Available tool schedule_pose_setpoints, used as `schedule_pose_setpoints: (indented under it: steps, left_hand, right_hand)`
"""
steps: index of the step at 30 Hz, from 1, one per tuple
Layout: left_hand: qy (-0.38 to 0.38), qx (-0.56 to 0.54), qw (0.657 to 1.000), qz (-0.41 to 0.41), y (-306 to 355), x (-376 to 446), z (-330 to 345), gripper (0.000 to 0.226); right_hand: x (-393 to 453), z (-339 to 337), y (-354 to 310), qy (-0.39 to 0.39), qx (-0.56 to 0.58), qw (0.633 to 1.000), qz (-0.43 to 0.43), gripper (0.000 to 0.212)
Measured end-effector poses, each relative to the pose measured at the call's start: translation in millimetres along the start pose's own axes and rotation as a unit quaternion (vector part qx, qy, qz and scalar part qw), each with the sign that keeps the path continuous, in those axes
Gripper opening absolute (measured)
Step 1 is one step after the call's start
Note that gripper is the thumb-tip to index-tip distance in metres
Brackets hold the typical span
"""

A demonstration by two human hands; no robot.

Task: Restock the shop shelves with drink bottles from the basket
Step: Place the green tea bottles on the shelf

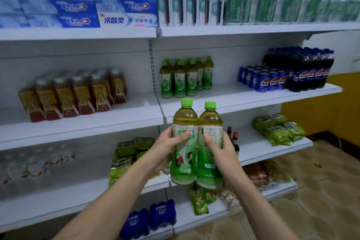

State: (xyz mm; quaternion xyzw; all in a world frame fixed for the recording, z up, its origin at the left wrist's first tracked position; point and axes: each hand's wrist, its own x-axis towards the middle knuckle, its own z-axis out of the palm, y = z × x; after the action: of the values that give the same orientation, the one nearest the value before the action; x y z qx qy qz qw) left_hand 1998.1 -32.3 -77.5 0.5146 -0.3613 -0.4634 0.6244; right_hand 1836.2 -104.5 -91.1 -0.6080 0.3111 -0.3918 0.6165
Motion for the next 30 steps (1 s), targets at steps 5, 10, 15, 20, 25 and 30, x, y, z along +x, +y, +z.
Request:
schedule_pose_setpoints:
  steps: [5, 10, 15, 20, 25, 30]
  left_hand:
    - [0.001, 0.002, 0.999, 0.037, 21, 65, -14, 0.049]
    - [-0.016, 0.009, 0.997, 0.078, 37, 147, -29, 0.055]
    - [-0.001, 0.003, 0.995, 0.096, 42, 231, -34, 0.063]
    - [0.027, -0.011, 0.995, 0.099, 37, 308, -30, 0.062]
    - [0.085, 0.001, 0.988, 0.125, 22, 367, -14, 0.058]
    - [0.117, 0.039, 0.983, 0.137, 7, 420, 8, 0.06]
  right_hand:
    - [67, 5, -9, -0.002, -0.015, 0.999, -0.037, 0.028]
    - [150, 3, -13, 0.02, -0.035, 0.996, -0.074, 0.031]
    - [224, -3, -11, 0.046, -0.071, 0.991, -0.108, 0.046]
    - [284, -21, -15, 0.03, -0.117, 0.986, -0.114, 0.054]
    - [345, -44, -4, 0.041, -0.094, 0.988, -0.114, 0.053]
    - [412, -76, 17, 0.027, -0.067, 0.992, -0.103, 0.052]
